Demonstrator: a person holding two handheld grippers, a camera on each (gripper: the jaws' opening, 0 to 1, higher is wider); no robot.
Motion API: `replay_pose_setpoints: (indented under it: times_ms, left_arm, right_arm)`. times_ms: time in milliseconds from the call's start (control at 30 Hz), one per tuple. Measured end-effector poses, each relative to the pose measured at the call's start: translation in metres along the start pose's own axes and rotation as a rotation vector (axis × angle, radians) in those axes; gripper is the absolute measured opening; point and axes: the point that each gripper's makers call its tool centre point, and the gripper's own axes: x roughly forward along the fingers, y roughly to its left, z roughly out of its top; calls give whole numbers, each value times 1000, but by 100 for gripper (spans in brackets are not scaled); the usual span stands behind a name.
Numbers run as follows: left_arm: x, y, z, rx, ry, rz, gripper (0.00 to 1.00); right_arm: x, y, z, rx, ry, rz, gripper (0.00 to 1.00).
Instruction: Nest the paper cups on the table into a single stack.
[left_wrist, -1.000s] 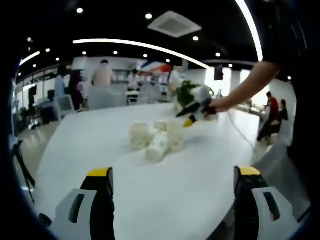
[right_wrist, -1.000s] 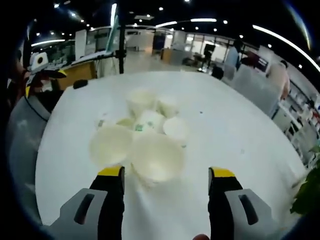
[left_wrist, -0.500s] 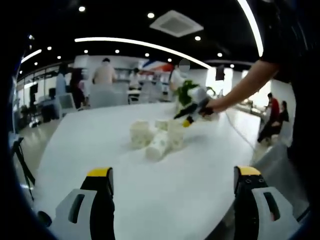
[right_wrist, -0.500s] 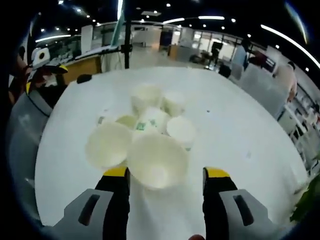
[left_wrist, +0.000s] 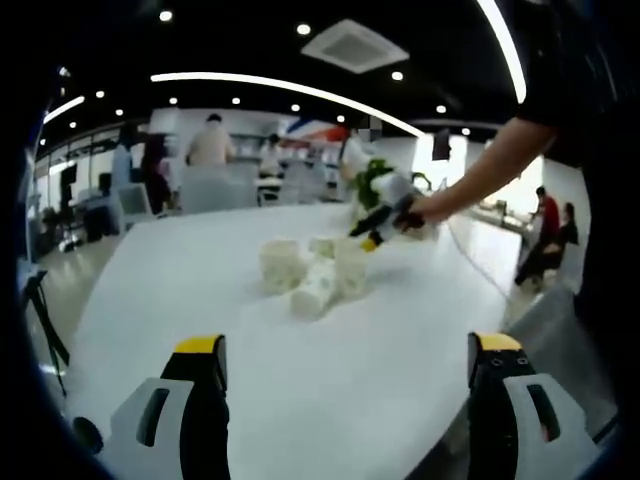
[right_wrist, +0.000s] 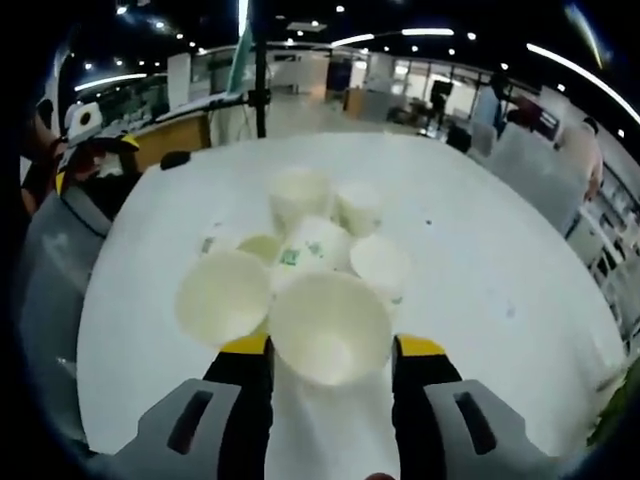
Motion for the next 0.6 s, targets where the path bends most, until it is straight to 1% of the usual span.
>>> replay_pose_setpoints:
  times_ms: [233,600]
  left_arm:
    - [0,3,1,1,-3,4,98]
    - [4,0,1,2,-4,-17,98]
  right_arm:
    - [-3,2,-3,23,-5,-3,42]
    - [-18,2,-12,47,-11,-31,41]
